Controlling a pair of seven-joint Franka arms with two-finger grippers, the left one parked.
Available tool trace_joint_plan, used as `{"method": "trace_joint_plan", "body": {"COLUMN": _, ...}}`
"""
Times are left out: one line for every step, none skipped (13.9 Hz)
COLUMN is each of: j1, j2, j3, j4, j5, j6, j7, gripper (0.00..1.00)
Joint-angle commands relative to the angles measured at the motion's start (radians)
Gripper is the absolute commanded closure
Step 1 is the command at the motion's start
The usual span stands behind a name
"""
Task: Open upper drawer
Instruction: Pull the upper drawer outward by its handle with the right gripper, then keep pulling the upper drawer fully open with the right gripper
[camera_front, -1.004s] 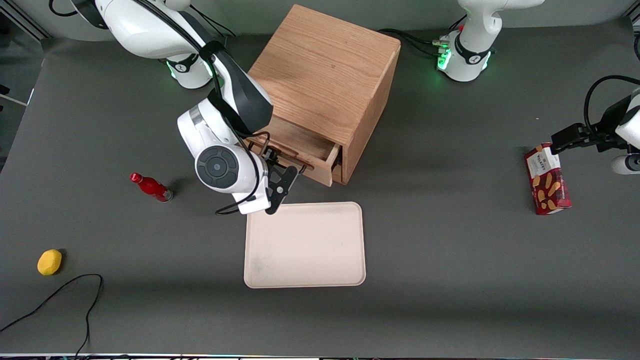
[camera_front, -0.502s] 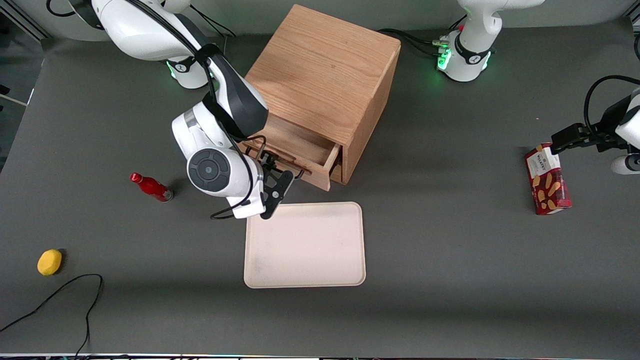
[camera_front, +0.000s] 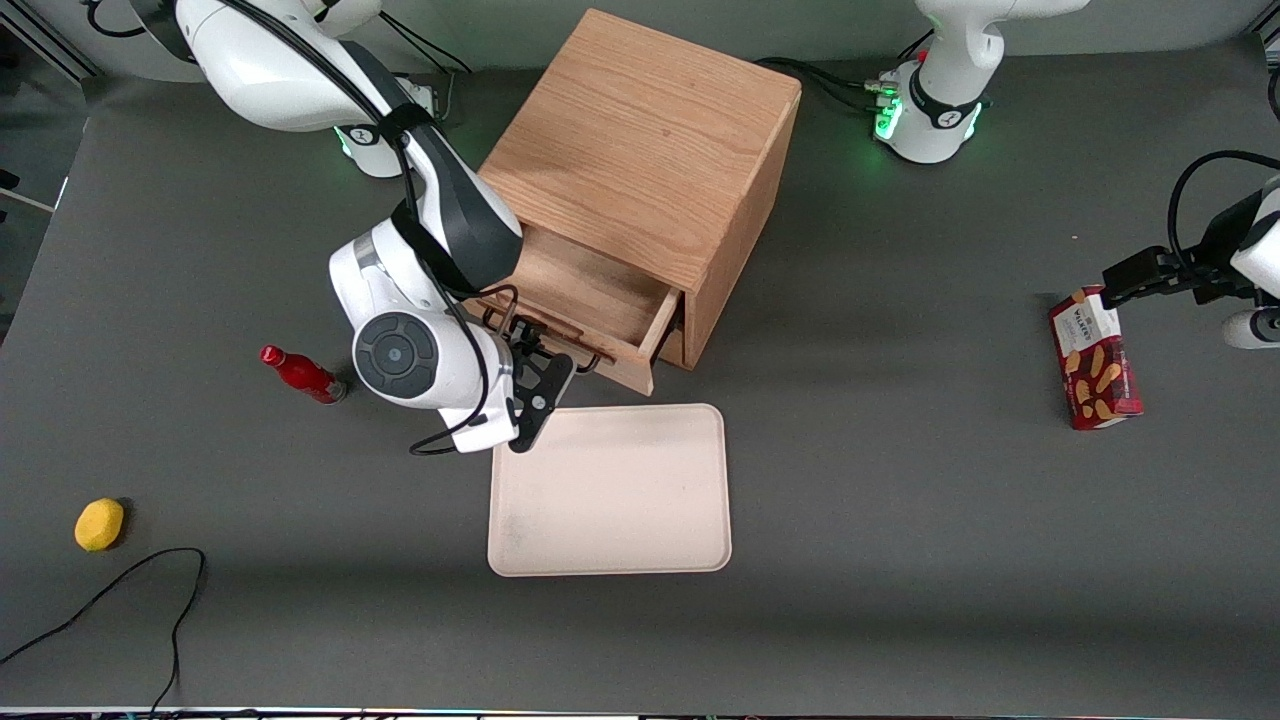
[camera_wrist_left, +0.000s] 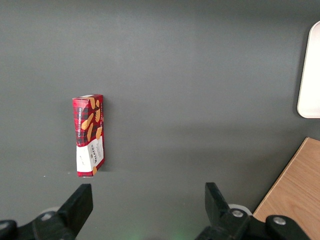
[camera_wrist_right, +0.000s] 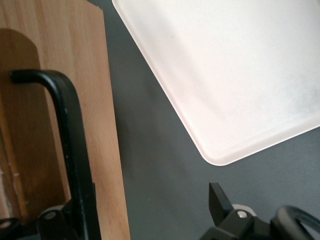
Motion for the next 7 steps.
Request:
{"method": "trace_joint_plan", "body": {"j1": -0.013, "j2": 0.02, "j3": -0.002, "j4": 0.032, "j5": 0.015, "j6": 0.01, "j7": -0.047, "gripper": 0.0}}
{"method": "trace_joint_plan", "body": {"j1": -0.019, "j2": 0.021, "j3": -0.001, "j4": 0.032, "j5": 0.015, "j6": 0.012, "j7": -0.047, "gripper": 0.0}}
{"method": "trace_joint_plan", "body": {"j1": -0.021, "j2": 0.021, "j3": -0.001, "j4": 0.032, "j5": 0.016, "j6": 0.013, "j7": -0.048, "gripper": 0.0}}
{"method": "trace_joint_plan", "body": {"j1": -0.027, "j2": 0.023, "j3": 0.001, "j4": 0.032, "j5": 0.016, "j6": 0.013, "j7": -0.048, "gripper": 0.0}}
{"method": "trace_joint_plan", "body": {"j1": -0.031, "j2": 0.026, "j3": 0.001, "j4": 0.032, "j5": 0.016, "j6": 0.013, "j7": -0.047, "gripper": 0.0}}
{"method": "trace_joint_plan", "body": {"j1": -0.033, "j2": 0.029, "j3": 0.001, "j4": 0.033, "j5": 0.028, "j6": 0.015, "j7": -0.047, "gripper": 0.0}}
{"method": "trace_joint_plan", "body": {"j1": -0.036, "j2": 0.027, "j3": -0.001, "j4": 0.033, "j5": 0.045, "j6": 0.022, "j7": -0.048, "gripper": 0.0}}
